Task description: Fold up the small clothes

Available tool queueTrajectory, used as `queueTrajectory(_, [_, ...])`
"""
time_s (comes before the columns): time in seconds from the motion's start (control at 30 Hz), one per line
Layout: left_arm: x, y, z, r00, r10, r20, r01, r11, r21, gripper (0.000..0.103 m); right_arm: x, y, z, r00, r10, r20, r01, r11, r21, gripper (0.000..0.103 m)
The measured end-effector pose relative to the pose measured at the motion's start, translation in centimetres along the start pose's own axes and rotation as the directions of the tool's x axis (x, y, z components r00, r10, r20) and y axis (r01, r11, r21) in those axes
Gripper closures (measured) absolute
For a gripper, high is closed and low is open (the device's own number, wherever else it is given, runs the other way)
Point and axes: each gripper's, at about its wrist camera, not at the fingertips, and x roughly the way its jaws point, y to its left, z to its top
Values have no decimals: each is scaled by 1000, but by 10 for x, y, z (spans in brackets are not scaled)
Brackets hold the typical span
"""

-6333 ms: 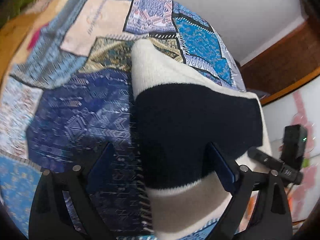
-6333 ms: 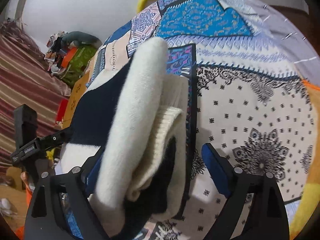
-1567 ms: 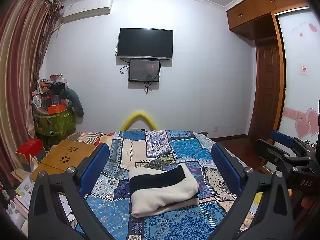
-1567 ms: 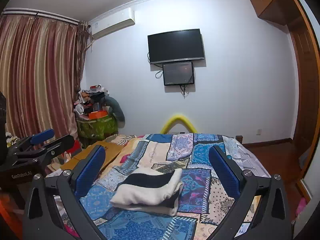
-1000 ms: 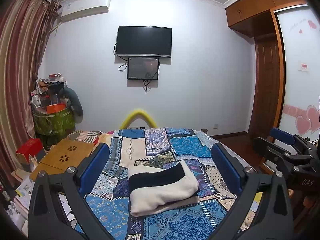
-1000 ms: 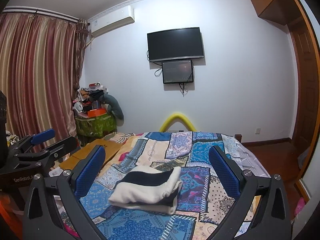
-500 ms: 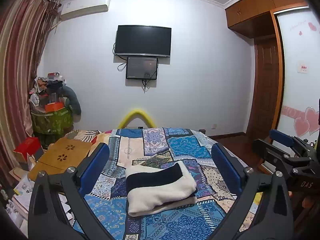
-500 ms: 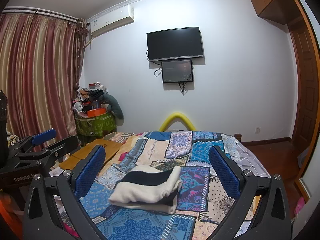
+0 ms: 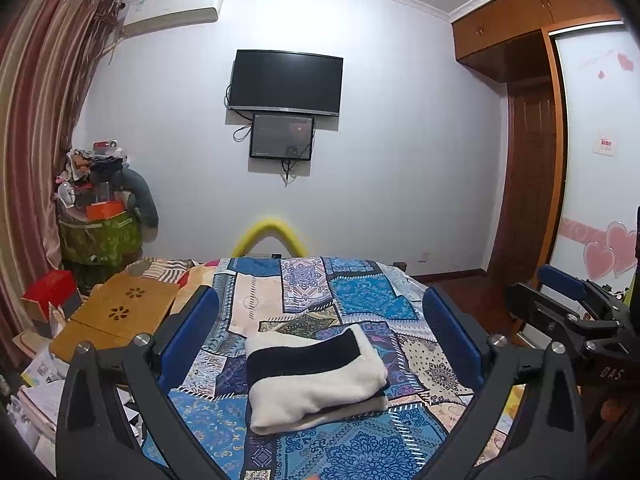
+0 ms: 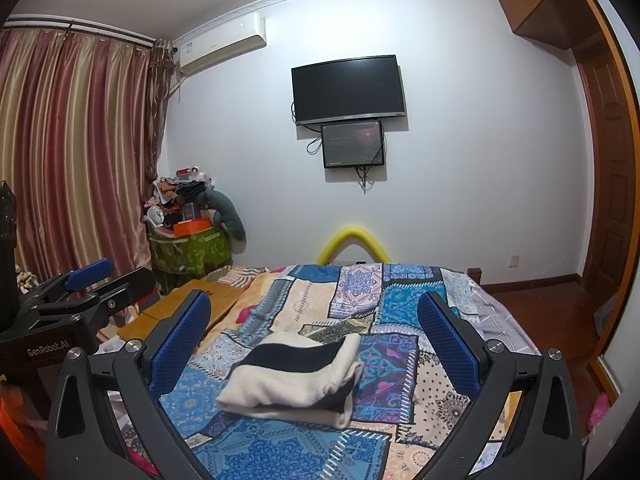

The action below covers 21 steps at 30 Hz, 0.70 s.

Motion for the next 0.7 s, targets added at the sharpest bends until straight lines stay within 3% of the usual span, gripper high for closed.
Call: queueTrajectory(0.7, [3, -10, -4, 1000, -20, -20, 21, 999, 44, 0, 2, 1, 3, 1000, -4, -13, 4, 1000, 19, 0])
